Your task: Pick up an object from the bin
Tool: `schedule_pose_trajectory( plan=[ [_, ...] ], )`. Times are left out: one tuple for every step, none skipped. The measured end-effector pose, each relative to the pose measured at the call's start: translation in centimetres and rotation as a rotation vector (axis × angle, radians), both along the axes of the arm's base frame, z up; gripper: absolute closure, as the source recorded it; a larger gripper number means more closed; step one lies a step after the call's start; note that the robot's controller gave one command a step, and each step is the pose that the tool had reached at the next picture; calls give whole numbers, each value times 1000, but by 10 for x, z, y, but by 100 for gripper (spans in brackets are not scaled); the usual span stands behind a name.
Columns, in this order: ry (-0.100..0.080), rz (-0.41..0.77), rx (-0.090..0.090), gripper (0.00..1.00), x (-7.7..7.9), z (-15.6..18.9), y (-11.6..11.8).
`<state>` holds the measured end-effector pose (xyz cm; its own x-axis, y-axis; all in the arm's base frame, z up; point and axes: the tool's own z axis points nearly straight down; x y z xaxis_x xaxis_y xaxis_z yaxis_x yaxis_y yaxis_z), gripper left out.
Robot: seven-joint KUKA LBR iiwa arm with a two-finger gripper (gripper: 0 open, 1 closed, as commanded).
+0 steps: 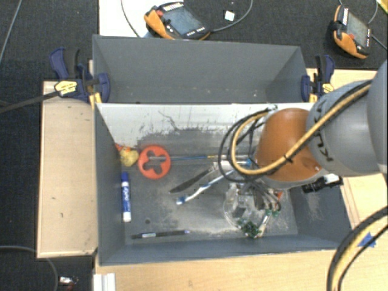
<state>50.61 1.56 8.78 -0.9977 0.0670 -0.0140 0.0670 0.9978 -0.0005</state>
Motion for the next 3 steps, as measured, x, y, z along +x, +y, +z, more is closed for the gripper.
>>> schedule_pose_trajectory(
  plan=[
    [0,0,0,100,0,0,0],
    [-7,-14,1,100,8,-15,-32],
    [0,-12,4,100,-1,-10,-2]
  ],
)
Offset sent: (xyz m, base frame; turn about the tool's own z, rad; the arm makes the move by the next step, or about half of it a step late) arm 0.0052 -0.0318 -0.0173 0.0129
